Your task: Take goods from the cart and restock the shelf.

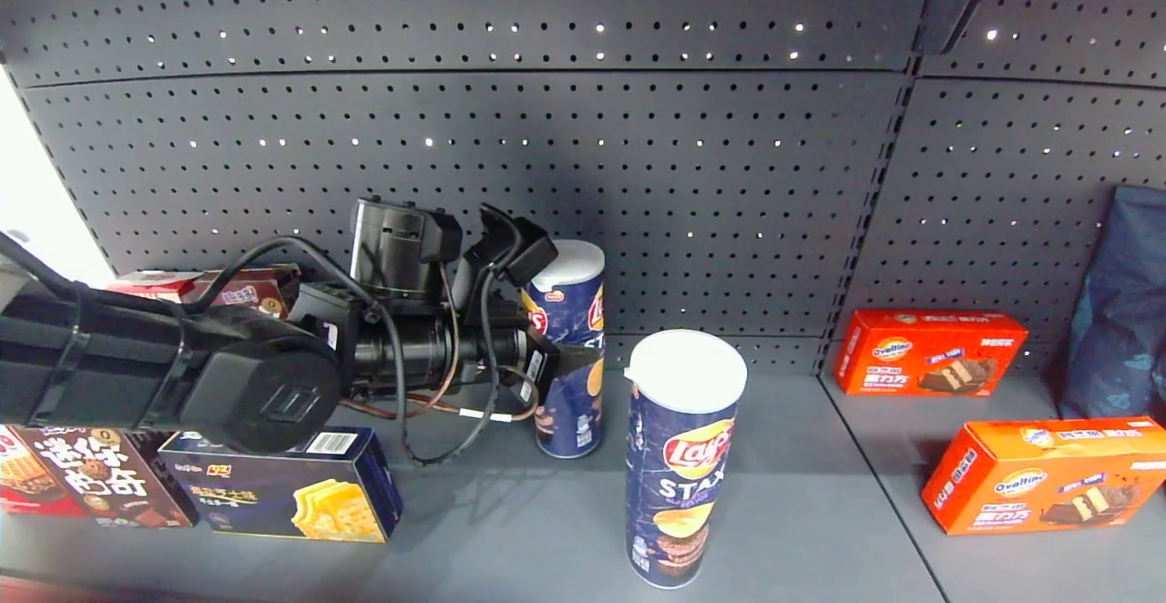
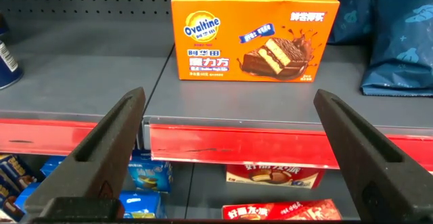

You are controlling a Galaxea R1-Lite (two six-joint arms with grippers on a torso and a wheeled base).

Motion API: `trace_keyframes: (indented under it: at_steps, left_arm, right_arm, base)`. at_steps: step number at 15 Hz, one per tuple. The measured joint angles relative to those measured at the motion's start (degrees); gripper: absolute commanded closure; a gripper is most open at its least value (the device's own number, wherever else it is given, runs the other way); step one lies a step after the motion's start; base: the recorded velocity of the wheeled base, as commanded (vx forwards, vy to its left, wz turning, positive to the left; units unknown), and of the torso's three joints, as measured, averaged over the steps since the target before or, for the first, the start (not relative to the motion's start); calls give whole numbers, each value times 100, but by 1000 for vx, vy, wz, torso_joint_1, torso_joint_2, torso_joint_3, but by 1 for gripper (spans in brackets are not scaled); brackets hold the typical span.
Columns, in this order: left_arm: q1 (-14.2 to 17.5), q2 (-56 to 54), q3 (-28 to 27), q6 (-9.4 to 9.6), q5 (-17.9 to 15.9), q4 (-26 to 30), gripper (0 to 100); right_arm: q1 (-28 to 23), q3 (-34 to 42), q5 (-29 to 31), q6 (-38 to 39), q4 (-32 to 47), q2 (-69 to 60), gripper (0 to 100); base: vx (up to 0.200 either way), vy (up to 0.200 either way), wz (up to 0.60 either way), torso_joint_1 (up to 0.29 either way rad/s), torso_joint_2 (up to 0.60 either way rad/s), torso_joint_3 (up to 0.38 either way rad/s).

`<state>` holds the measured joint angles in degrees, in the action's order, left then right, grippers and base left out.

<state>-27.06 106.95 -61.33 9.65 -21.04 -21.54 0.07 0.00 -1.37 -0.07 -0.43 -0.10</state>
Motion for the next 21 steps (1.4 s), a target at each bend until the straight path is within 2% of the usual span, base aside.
trace_keyframes:
  at_steps: [4, 21]
  left_arm:
    - [-111, 251, -319, -6, 2, 0, 100]
    - [-350, 728, -601, -35, 13, -104, 100]
  right_arm:
    - [0, 0, -2, 0, 0, 0, 0]
    - [0, 0, 0, 0, 0, 2, 0]
  base:
    - [0, 0, 0, 0, 0, 0]
    - [0, 0, 0, 0, 0, 0]
